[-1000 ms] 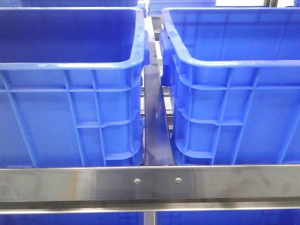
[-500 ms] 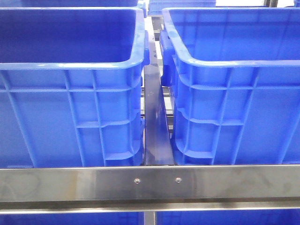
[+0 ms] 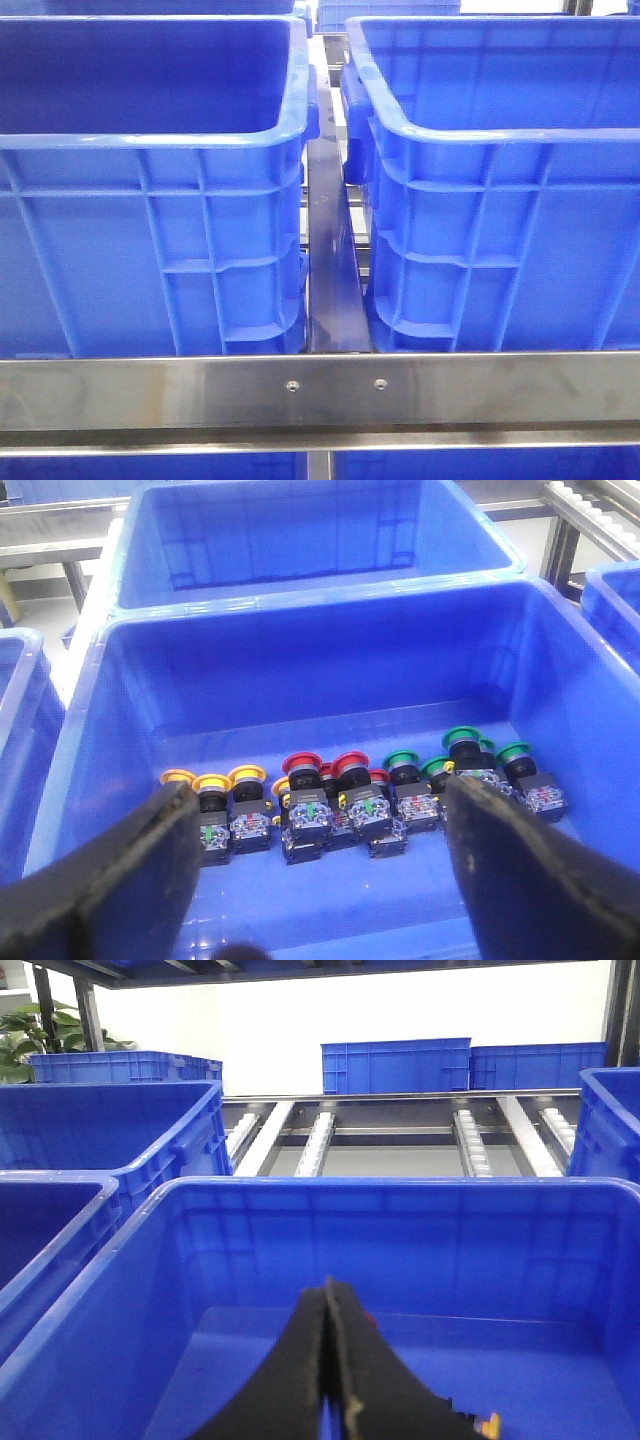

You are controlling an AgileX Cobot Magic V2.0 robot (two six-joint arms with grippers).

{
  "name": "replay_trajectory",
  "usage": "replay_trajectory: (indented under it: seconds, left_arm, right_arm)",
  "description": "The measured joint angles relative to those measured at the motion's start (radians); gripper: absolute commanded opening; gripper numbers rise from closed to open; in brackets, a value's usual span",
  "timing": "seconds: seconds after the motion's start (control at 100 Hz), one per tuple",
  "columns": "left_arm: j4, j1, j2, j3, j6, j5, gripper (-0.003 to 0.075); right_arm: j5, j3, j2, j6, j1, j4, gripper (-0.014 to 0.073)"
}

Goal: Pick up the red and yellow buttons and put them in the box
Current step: 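Raise the right gripper out of the crate, away from the buttons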

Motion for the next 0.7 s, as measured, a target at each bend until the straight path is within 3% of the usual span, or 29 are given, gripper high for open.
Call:
replay_trajectory:
  seconds: [0.7]
  left_arm:
    - [0.0,0.0,0.0,0.0,0.0,0.0,0.0493]
  right_arm:
    - [0.06,0.0,0.0,0.002,0.0,0.007,-0.0067]
